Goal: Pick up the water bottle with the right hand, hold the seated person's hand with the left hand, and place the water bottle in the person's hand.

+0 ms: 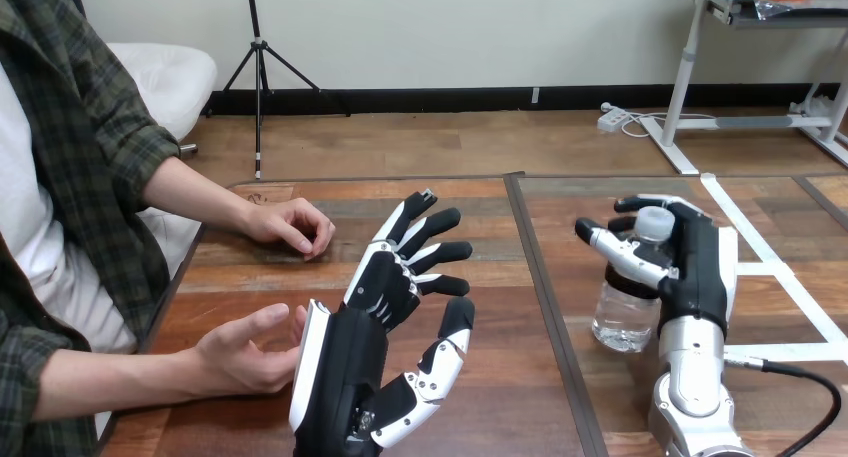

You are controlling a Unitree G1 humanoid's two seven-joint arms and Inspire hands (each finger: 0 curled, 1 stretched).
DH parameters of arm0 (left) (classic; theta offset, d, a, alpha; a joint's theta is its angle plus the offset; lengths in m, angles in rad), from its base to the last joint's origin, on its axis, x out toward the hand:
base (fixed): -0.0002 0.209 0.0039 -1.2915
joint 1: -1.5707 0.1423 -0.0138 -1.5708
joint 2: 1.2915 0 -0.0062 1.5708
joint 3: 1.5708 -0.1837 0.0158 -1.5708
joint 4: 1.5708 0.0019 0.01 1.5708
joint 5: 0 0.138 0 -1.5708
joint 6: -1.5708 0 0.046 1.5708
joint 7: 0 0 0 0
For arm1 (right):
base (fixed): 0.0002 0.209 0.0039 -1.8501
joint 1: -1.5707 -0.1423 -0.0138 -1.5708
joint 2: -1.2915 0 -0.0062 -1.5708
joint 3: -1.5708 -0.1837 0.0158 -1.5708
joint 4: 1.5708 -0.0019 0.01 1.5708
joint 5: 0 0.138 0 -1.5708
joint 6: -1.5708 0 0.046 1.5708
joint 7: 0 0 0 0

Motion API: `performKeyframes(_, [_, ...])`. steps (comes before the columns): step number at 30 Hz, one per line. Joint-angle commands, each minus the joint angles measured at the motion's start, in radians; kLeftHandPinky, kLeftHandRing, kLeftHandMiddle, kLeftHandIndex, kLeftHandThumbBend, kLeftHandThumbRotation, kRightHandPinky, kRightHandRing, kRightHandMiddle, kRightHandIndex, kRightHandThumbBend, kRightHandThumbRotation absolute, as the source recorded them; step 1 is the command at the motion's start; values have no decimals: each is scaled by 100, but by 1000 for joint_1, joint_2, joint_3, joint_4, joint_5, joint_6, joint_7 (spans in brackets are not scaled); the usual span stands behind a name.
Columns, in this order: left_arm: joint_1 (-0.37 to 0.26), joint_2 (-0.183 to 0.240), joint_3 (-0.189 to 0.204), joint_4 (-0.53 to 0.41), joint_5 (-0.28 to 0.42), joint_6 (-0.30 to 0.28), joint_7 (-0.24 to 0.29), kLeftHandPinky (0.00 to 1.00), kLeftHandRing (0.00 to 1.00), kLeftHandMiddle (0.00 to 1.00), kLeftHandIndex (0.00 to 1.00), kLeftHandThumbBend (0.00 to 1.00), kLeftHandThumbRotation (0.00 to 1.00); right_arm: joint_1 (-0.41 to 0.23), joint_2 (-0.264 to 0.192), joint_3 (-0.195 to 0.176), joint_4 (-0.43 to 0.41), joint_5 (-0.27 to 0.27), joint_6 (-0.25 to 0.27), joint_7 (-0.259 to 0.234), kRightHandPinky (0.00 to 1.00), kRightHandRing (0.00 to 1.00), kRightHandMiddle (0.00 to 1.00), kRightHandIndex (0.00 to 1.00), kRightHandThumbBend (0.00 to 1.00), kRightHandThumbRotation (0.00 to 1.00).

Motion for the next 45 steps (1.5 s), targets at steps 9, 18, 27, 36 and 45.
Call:
performKeyframes(9, [1,-30,16,-35,-2,1,7,63,75,82,87,32,0,-25,1,2,-79,8,-112,38,40,44,49,50,81,0])
performKeyframes(18, [-5,-31,19,-31,-9,-2,7,63,75,81,84,33,0,-15,-6,15,-90,-9,-151,38,39,43,48,49,81,0])
performKeyframes(27, [-6,-31,17,-28,-22,-3,-2,63,74,80,83,32,0,-4,-25,39,-87,-49,-147,27,38,43,48,50,80,0])
performKeyframes(36, [-6,-28,18,-29,-25,-4,-12,63,74,80,82,32,0,10,-35,53,-75,-61,-124,48,43,48,53,57,80,0])
performKeyframes(45, [1,-28,28,-38,-5,2,-4,63,74,80,82,34,0,25,-47,67,-74,-69,-90,81,60,63,67,68,80,0])
